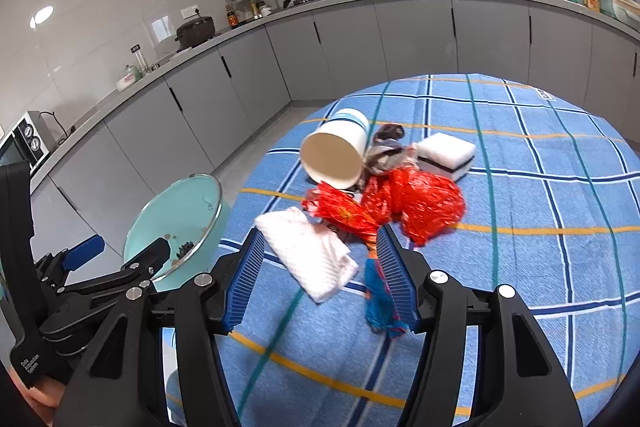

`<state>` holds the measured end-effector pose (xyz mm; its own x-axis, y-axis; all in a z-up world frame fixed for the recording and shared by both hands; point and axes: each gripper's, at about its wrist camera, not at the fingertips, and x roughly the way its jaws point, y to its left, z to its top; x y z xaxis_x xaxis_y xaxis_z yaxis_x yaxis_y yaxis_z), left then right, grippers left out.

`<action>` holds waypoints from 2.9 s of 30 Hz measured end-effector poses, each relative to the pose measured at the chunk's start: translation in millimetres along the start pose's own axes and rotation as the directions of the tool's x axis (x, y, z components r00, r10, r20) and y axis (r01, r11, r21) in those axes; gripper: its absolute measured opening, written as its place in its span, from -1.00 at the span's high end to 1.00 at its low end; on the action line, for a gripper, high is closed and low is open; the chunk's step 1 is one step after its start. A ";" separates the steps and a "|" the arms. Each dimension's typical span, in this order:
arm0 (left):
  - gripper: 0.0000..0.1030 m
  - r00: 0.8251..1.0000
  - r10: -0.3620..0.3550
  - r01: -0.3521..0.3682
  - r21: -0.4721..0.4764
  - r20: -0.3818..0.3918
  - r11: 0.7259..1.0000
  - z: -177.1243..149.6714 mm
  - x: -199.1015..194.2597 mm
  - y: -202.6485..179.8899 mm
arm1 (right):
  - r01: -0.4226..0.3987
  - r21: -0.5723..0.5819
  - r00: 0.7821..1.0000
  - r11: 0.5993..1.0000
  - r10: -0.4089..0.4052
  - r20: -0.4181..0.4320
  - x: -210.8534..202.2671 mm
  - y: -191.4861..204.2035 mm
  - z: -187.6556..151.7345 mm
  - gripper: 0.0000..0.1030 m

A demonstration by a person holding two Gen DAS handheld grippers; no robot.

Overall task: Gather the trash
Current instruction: 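Move both tools back to the table toward the remaining trash, then grasp the white foam sheet with the left tool while the right tool grasps the red-orange wrapper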

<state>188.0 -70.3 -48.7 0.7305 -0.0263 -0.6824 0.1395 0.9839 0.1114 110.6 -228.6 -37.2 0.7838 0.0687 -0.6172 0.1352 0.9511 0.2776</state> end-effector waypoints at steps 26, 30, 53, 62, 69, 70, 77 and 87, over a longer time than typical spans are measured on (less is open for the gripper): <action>-0.85 0.996 -0.070 0.074 0.087 -0.056 0.993 -10.4 13.5 -51.0 | 0.056 0.043 0.994 0.998 -0.052 -0.093 15.9 -53.7 -20.0 0.06; -0.85 0.997 -0.058 0.063 0.096 -0.055 0.993 -9.0 15.1 -53.1 | 0.053 0.021 0.992 0.998 -0.050 -0.114 28.4 -47.6 -17.6 0.06; -0.85 0.991 -0.102 0.107 0.048 -0.081 0.993 -0.6 25.5 -63.3 | 0.000 0.079 0.999 0.997 0.004 -0.051 15.4 -58.1 -8.2 0.61; -0.72 0.971 -0.198 0.197 -0.019 -0.134 0.980 10.3 46.0 -100.5 | 0.012 0.101 0.998 0.995 -0.007 -0.054 13.6 -70.0 -7.3 0.62; -0.25 0.954 -0.217 0.217 -0.024 -0.209 0.976 2.1 69.6 -123.3 | 0.021 0.099 0.995 0.995 -0.011 -0.104 21.4 -81.6 -13.3 0.58; -0.14 0.959 -0.205 0.208 -0.007 -0.197 0.978 1.6 69.1 -125.2 | 0.023 0.102 0.994 0.995 -0.012 -0.107 21.8 -82.9 -14.1 0.52; 0.50 0.952 -0.247 0.255 0.019 -0.178 0.967 2.2 68.0 -122.4 | 0.039 0.090 0.987 0.995 -0.025 -0.159 35.8 -81.4 -15.9 0.11; 0.60 0.952 -0.278 0.283 0.025 -0.127 0.959 1.4 46.7 -97.7 | 0.011 0.093 0.980 0.996 0.007 -0.199 38.2 -72.7 -24.6 0.50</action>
<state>209.4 -167.9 -90.4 0.5722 -0.2760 -0.7723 0.3572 0.9315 -0.0682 115.8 -287.7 -99.1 0.6486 0.1342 -0.7492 0.2002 0.9196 0.3380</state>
